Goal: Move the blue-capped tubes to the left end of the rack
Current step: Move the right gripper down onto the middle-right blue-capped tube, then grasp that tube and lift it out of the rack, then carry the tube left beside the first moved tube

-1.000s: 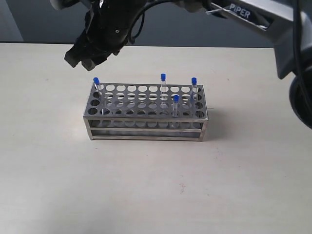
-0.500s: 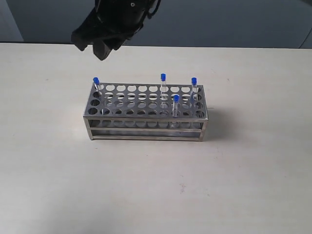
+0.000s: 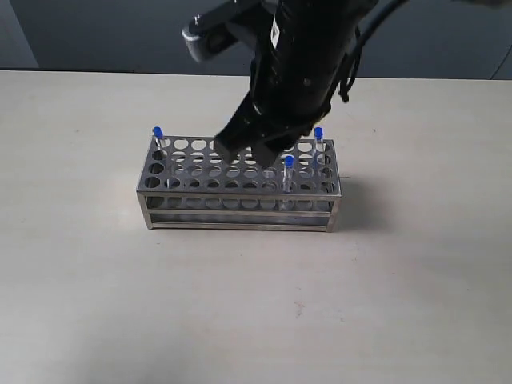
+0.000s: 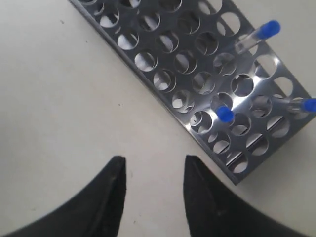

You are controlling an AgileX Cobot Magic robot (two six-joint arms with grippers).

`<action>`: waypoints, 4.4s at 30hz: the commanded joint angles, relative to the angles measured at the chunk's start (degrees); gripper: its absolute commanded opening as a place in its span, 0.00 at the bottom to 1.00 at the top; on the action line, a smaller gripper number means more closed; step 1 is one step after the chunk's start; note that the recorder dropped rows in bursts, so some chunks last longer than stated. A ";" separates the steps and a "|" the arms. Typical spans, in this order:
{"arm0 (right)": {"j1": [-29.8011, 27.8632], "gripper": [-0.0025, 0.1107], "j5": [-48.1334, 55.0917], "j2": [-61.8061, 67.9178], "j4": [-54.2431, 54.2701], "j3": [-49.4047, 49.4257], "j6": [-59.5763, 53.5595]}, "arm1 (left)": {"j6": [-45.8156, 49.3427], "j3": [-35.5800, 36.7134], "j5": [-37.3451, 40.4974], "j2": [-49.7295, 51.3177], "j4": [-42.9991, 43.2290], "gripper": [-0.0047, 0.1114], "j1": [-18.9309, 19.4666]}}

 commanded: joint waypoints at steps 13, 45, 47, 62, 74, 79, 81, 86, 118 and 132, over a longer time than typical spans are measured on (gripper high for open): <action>-2.20 0.36 -13.63 4.32 -12.04 5.17 9.01 | -0.28 -0.30 -0.31 0.20 -0.14 0.05 -0.22; -6.00 0.02 -14.57 7.59 -10.78 3.94 8.77 | -0.28 -0.30 -0.42 0.20 -0.03 0.05 -0.22; -6.00 0.02 -13.56 5.37 -10.78 3.13 8.77 | -0.28 -0.30 -0.42 0.20 -0.03 0.05 -0.22; -3.31 0.02 -13.78 4.21 4.91 -7.59 -6.22 | -0.28 -0.30 -0.42 0.20 -0.03 0.05 -0.22; -1.64 0.02 -0.91 23.87 13.51 -35.74 -13.02 | -0.28 -0.30 -0.28 0.20 -0.12 0.05 -0.22; -0.39 0.02 0.08 27.90 13.89 -41.54 -13.02 | -0.28 -0.30 -0.28 0.20 -0.12 0.05 -0.22; -0.39 0.02 0.06 28.92 14.60 -42.03 -13.02 | -0.28 -0.30 -0.28 0.20 -0.12 0.05 -0.22; -0.39 0.02 0.16 30.49 14.25 -42.03 -13.16 | -0.28 -0.30 -0.28 0.20 -0.12 0.05 -0.22; -0.39 0.02 1.93 30.02 8.42 -42.03 -12.82 | -0.28 -0.30 -0.41 0.20 -0.02 0.05 -0.22; -0.39 0.02 1.93 29.66 11.38 -42.03 -13.17 | -0.28 -0.30 -0.41 0.20 -0.02 0.05 -0.22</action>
